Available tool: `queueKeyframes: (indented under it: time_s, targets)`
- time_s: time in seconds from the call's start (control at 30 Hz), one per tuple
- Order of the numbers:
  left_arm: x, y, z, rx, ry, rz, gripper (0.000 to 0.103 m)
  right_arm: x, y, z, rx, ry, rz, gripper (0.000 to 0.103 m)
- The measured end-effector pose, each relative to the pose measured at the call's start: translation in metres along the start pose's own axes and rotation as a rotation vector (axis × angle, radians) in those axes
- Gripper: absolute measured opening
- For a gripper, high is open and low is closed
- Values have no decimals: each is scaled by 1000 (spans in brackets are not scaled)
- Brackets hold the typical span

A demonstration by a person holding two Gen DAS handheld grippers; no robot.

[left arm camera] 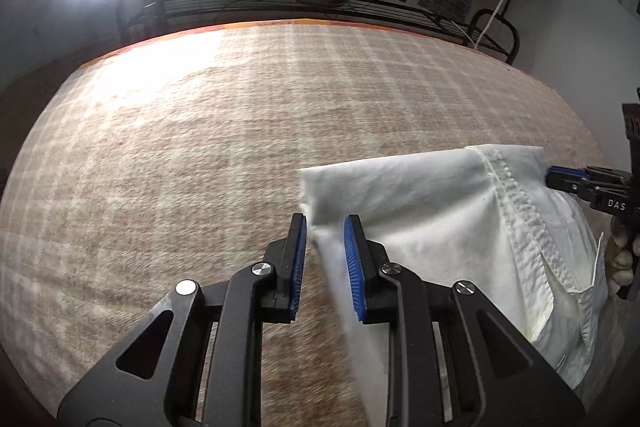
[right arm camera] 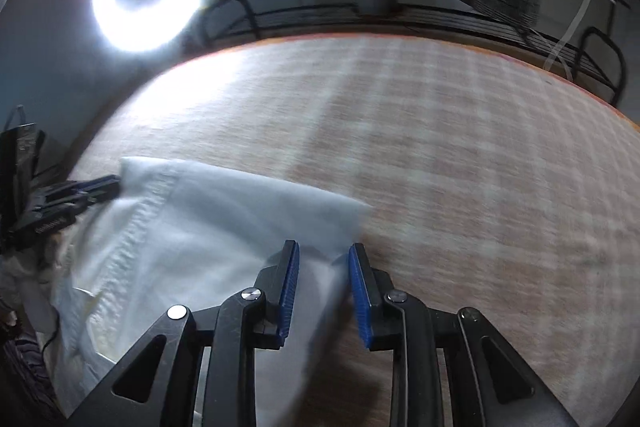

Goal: Fold small clothes

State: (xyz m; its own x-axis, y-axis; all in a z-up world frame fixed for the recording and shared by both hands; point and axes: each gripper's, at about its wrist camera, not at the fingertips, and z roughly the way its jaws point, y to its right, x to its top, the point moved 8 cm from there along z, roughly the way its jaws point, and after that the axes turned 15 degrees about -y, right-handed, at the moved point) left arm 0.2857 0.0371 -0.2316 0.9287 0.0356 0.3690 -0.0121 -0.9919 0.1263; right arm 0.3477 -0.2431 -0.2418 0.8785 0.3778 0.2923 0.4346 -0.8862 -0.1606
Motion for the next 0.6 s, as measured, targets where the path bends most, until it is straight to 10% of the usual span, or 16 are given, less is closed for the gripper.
queueKeyframes:
  time_s: [0.2, 0.37, 0.6]
  targets:
    - [-13, -35, -36, -39, 26, -128, 21, -17, 9, -43, 63, 50, 65, 33]
    - [-29, -40, -53, -270, -11, -285, 40, -35, 6, -67, 218, 74, 117, 60]
    - [-52, -25, -34, -457, -123, -397, 41, -58, 11, -54, 390, 26, 230, 59]
